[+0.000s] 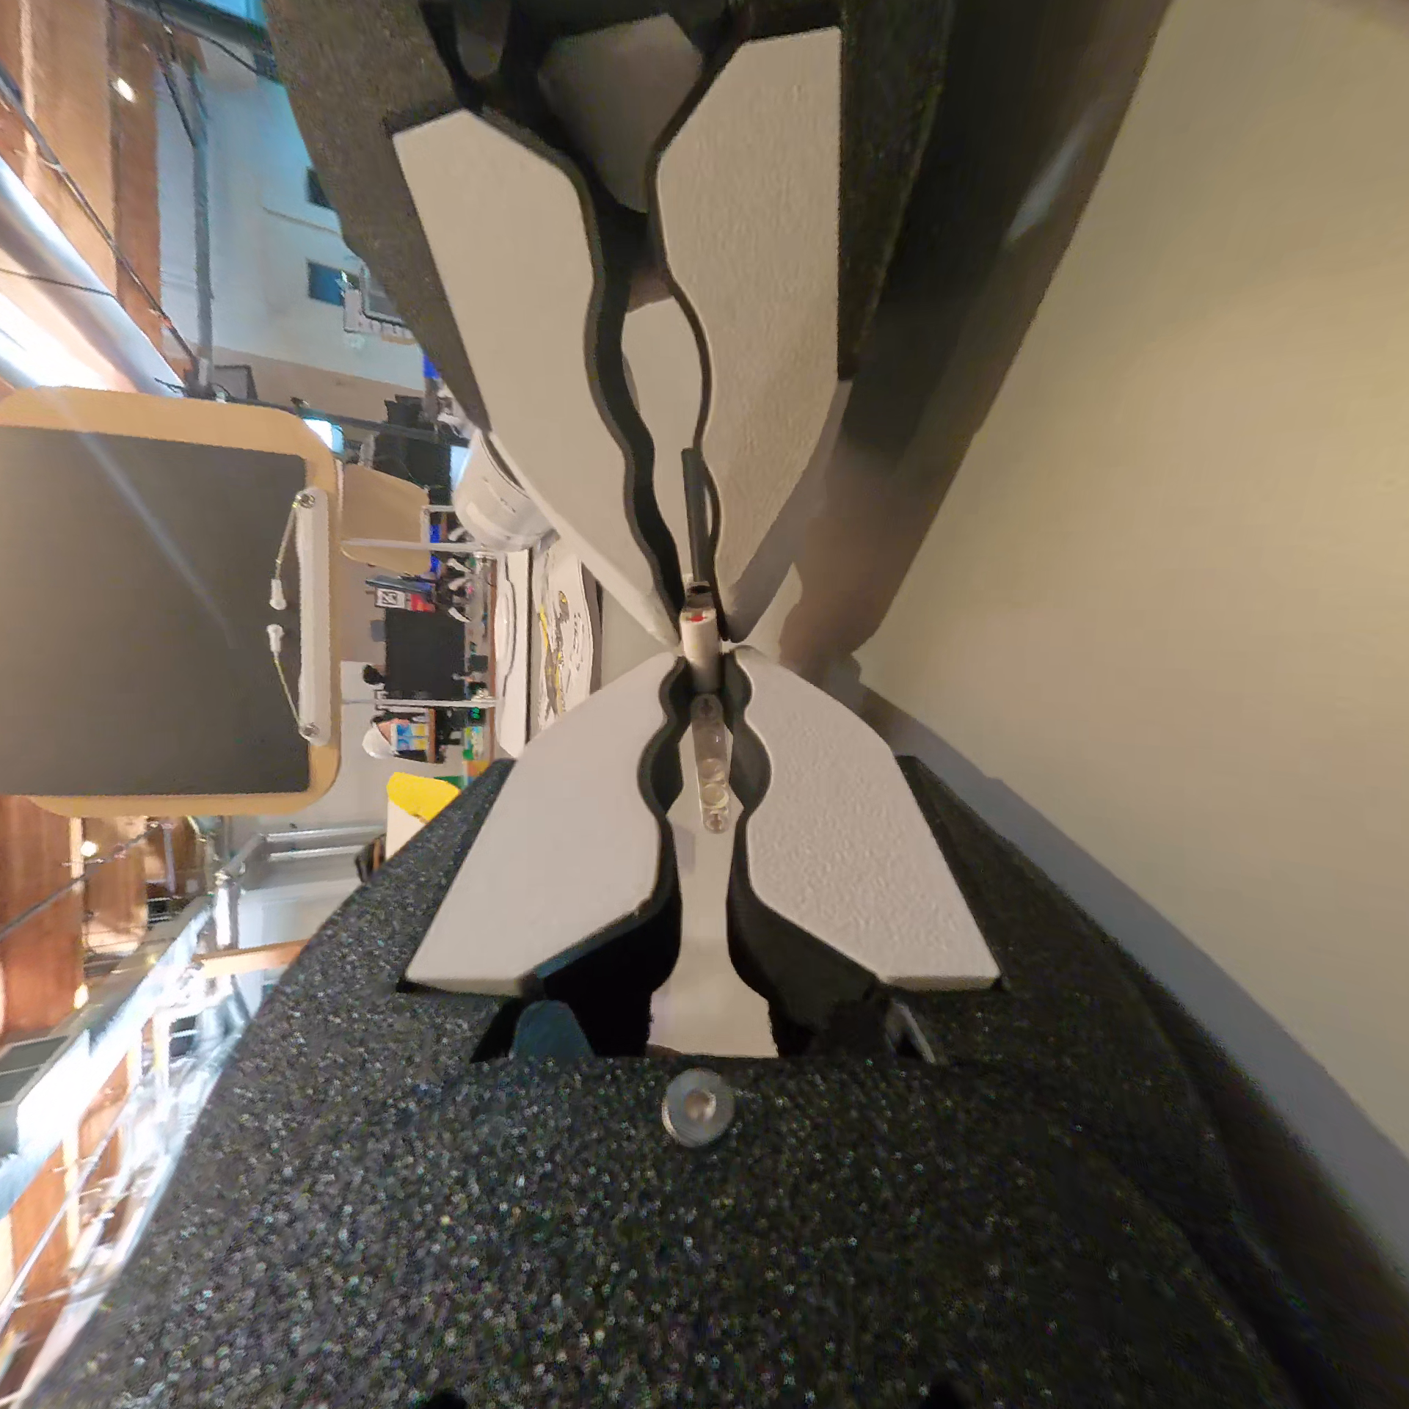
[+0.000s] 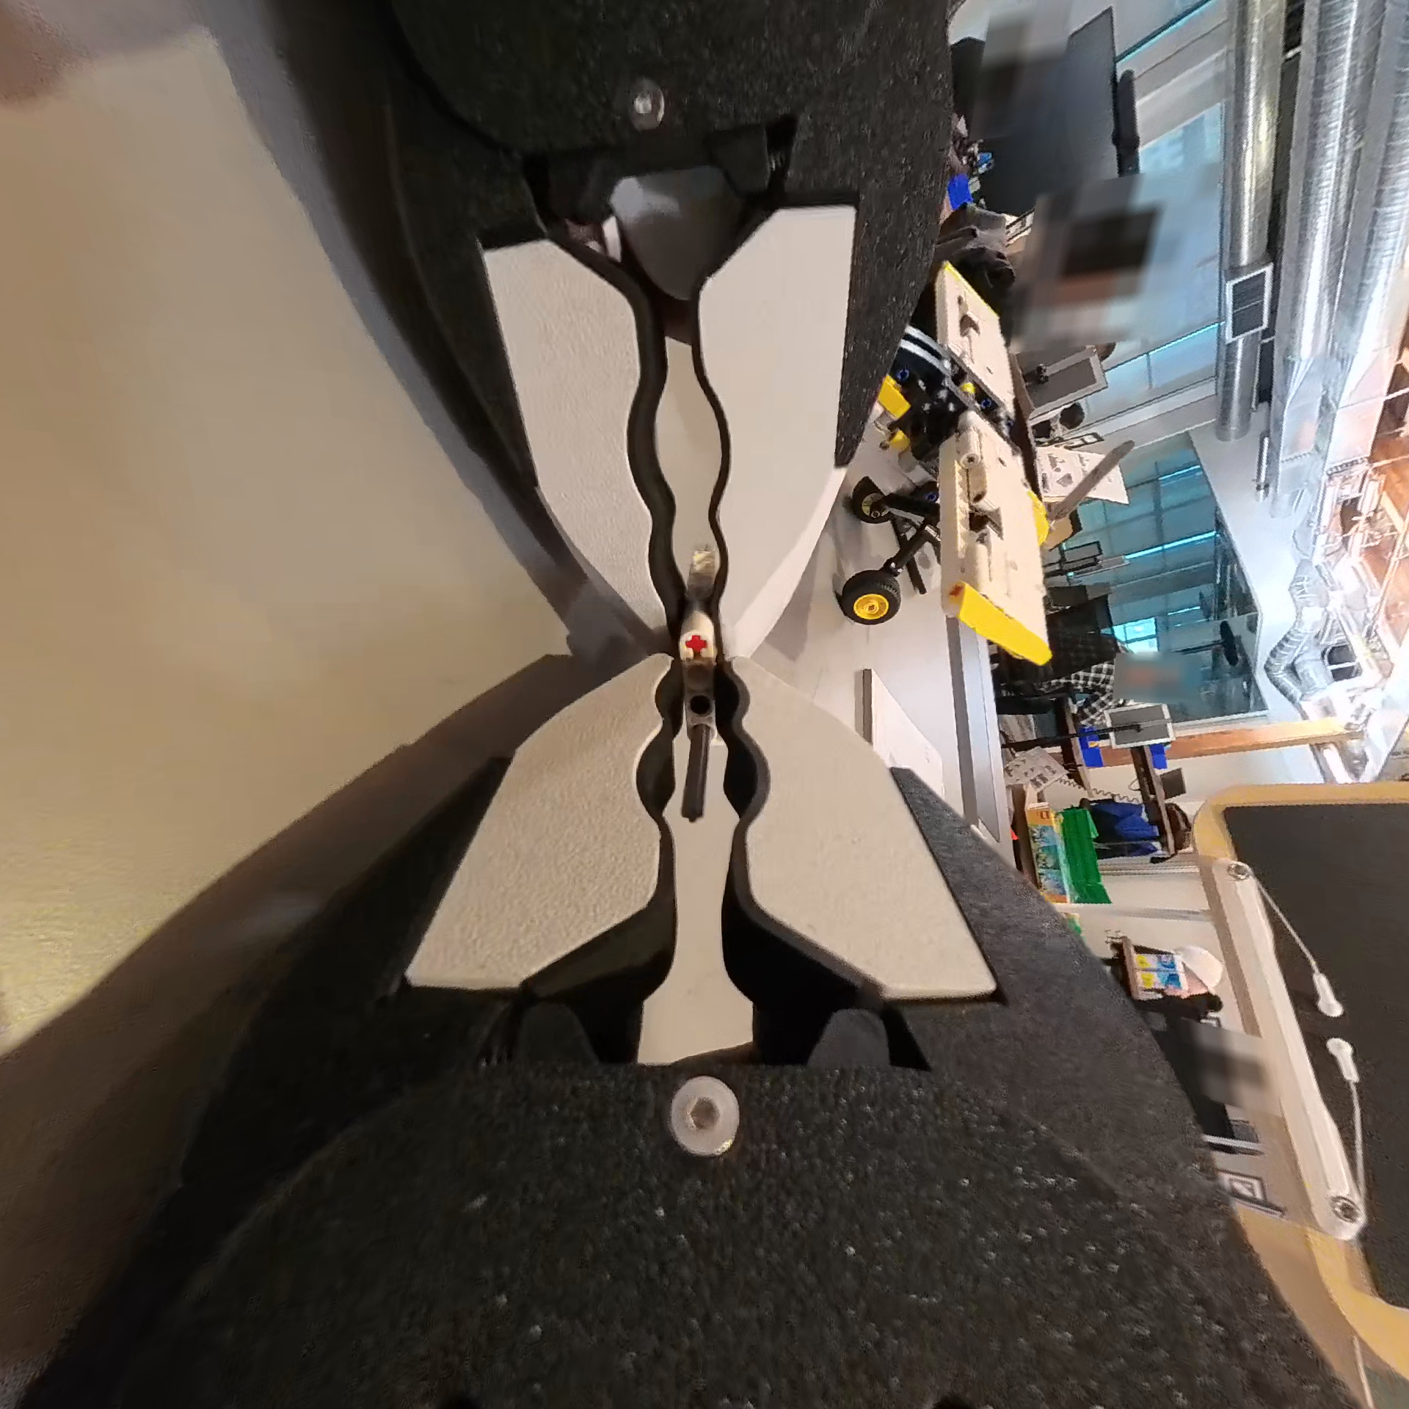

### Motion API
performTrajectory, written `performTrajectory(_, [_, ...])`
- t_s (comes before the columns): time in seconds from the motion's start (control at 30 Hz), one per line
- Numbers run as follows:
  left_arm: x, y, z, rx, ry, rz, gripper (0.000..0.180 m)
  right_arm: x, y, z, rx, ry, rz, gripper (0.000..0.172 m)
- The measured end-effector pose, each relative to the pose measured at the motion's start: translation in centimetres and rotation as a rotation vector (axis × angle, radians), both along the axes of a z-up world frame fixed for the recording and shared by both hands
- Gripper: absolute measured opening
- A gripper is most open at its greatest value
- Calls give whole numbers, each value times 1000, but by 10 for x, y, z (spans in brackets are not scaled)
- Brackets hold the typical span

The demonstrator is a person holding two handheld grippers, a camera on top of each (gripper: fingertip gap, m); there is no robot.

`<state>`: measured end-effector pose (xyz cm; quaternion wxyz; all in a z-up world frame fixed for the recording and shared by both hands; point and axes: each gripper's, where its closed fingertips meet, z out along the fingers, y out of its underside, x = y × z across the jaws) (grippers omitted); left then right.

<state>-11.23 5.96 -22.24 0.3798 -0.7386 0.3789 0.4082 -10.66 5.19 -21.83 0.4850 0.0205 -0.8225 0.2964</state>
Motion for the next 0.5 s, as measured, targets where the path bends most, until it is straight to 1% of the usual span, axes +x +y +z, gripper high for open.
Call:
performTrajectory(0.33, [3, 3, -4, 3, 7, -3, 9, 4, 2, -3, 45, 36, 5, 8])
performTrajectory(0.5, [6, 5, -6, -24, 21, -46, 10, 9, 3, -5, 46, 33, 16, 8])
